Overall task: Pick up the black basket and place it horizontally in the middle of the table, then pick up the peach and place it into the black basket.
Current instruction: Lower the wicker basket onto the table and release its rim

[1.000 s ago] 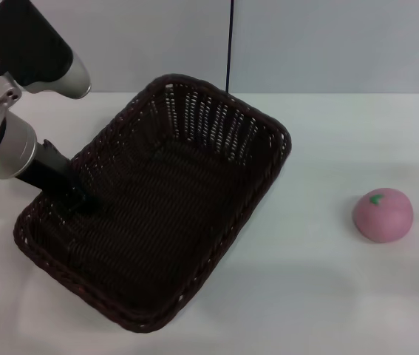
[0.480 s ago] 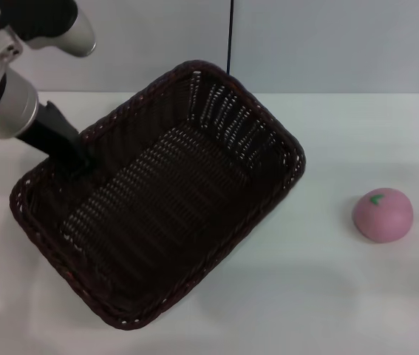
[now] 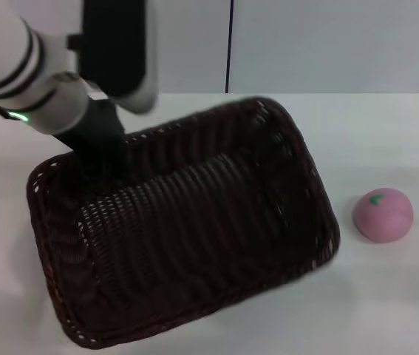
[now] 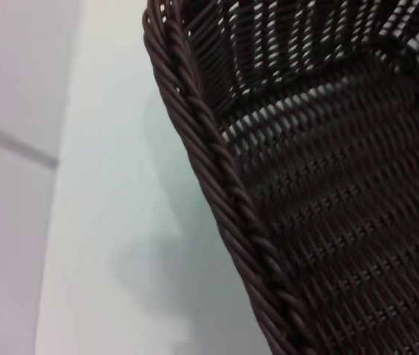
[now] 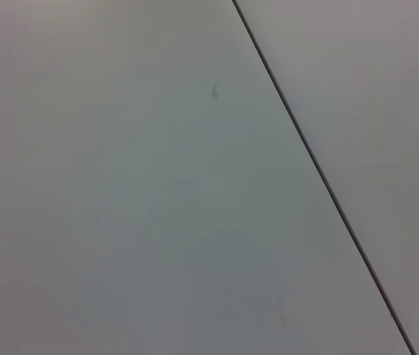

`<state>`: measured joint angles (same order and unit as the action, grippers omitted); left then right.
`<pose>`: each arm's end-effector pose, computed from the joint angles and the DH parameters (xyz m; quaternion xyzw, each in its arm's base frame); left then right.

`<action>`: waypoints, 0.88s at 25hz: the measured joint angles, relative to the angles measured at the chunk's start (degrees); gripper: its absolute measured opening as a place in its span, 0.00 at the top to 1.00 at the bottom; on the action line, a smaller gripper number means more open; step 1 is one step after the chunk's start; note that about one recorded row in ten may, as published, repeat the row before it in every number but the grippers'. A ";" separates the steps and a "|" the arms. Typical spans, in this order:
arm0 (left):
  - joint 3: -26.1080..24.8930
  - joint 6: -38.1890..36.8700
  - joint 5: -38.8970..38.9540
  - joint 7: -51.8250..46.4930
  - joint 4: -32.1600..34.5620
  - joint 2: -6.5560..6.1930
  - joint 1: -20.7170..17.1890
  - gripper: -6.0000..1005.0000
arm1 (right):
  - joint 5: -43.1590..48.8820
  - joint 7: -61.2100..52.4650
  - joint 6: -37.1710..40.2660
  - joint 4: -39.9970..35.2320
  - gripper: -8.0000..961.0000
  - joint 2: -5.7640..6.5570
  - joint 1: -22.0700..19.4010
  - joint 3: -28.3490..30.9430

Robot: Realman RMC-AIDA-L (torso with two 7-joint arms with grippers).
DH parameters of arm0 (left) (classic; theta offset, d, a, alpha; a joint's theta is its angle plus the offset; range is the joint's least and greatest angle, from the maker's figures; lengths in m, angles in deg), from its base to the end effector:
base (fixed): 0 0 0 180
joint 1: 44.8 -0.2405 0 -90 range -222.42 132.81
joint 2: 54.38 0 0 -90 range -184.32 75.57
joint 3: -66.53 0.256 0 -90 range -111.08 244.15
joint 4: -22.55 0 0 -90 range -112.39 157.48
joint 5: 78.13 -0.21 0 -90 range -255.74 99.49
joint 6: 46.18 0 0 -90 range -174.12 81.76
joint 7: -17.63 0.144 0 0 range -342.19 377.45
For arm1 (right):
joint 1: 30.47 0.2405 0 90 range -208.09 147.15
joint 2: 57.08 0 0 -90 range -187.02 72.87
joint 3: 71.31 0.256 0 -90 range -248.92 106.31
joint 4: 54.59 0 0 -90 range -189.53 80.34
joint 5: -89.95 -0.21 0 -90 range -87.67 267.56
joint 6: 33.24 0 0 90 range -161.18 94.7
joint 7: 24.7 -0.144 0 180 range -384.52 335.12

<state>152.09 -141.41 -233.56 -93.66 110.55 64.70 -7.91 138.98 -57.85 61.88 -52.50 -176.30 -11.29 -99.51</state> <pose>-0.1397 0.3502 0.0104 -0.9477 0.0749 0.2844 0.1241 0.3431 0.2638 0.0398 -0.5688 0.2517 0.5034 0.5997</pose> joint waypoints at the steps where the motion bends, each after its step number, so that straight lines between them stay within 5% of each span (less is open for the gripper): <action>1: 0.93 0.41 0.06 1.01 -0.04 0.02 0.13 0.83 | 0.00 -0.12 0.07 0.07 0.29 -0.02 -0.22 0.00; 11: 5.95 6.77 7.37 9.30 3.53 0.02 0.29 0.83 | 0.00 -0.78 0.02 0.04 0.29 0.07 -0.56 -0.01; 22: 7.44 9.67 8.30 6.41 3.90 -0.07 -1.56 0.83 | 0.00 -0.78 0.11 0.08 0.29 0.05 -0.64 0.00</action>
<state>159.53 -131.74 -225.26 -87.25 114.45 64.63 -9.47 138.99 -58.63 61.99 -52.42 -176.26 -11.93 -99.52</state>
